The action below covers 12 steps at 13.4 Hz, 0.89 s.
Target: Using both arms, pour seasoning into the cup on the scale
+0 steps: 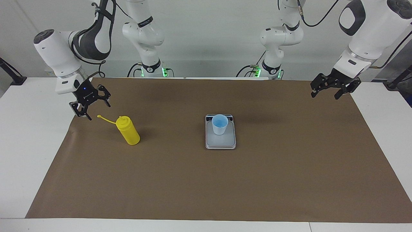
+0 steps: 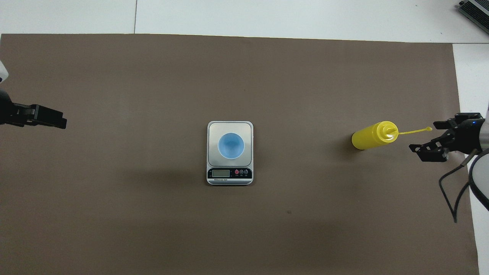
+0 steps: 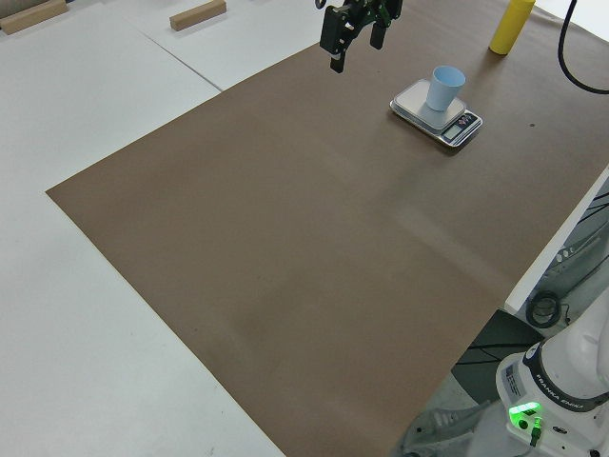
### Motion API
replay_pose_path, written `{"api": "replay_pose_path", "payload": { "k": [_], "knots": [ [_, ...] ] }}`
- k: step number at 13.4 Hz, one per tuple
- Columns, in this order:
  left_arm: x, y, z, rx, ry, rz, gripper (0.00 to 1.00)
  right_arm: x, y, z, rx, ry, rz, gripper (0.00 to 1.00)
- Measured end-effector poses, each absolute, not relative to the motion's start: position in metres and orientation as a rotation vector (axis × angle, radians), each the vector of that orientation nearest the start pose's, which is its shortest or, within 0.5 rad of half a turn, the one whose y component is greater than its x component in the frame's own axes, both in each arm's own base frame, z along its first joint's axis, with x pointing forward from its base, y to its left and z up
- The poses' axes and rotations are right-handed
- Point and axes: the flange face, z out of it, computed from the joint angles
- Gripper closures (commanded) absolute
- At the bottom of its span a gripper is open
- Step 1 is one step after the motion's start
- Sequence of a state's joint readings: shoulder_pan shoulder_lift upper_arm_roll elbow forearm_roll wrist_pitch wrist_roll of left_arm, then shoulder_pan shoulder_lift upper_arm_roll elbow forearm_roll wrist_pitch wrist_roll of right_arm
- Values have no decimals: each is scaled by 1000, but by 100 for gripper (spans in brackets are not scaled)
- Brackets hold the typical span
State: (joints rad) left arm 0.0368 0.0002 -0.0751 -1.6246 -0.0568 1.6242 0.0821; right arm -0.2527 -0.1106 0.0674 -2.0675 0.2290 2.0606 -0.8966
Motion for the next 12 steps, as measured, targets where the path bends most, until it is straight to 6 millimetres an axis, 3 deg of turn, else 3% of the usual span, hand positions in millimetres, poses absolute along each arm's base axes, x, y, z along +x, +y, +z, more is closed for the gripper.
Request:
{"api": "replay_pose_path", "payload": {
  "k": [4, 6, 9, 12],
  "knots": [
    [558, -27, 604, -3193, 188, -1, 0, 528, -42, 531, -2924, -448, -180, 0],
    [558, -27, 604, -3193, 188, -1, 0, 527, -22, 541, -2956, -231, -111, 0],
    [558, -27, 604, -3193, 188, -1, 0, 528, 8, 551, -3074, -119, -60, 0],
    [558, -27, 604, -3193, 188, -1, 0, 531, 16, 564, -3098, -42, -57, 0]
  ]
}}
